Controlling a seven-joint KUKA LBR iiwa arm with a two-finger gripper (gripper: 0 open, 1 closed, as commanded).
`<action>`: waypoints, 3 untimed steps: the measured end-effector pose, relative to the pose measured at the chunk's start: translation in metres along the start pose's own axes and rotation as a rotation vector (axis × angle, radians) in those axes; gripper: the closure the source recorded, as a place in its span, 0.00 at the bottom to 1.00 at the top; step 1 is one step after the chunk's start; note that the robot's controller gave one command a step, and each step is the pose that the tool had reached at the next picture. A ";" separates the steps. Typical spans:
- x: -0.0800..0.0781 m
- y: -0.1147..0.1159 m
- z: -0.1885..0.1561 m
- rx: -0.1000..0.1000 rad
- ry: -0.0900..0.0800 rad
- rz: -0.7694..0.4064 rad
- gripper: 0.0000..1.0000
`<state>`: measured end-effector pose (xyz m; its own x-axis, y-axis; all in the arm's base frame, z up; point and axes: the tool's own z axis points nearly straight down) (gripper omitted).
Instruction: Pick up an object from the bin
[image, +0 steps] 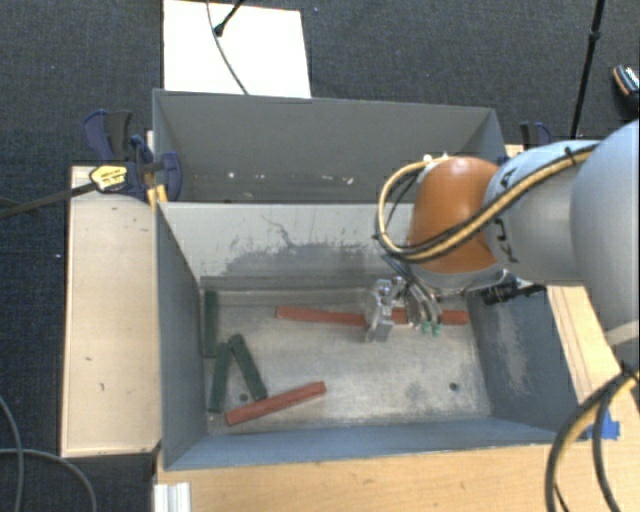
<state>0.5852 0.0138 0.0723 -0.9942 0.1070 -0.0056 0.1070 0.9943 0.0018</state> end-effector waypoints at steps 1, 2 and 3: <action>0.008 0.029 0.000 0.000 0.002 -0.515 1.00; 0.009 0.029 0.001 -0.001 0.005 -0.511 0.00; 0.009 0.029 0.001 -0.001 0.006 -0.509 1.00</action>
Offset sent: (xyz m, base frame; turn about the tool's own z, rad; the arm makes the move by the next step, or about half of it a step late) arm -0.0066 0.0293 -0.0023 -0.5148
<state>0.5793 0.0434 0.0710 -0.9205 -0.3908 -0.0006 -0.3908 0.9205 0.0012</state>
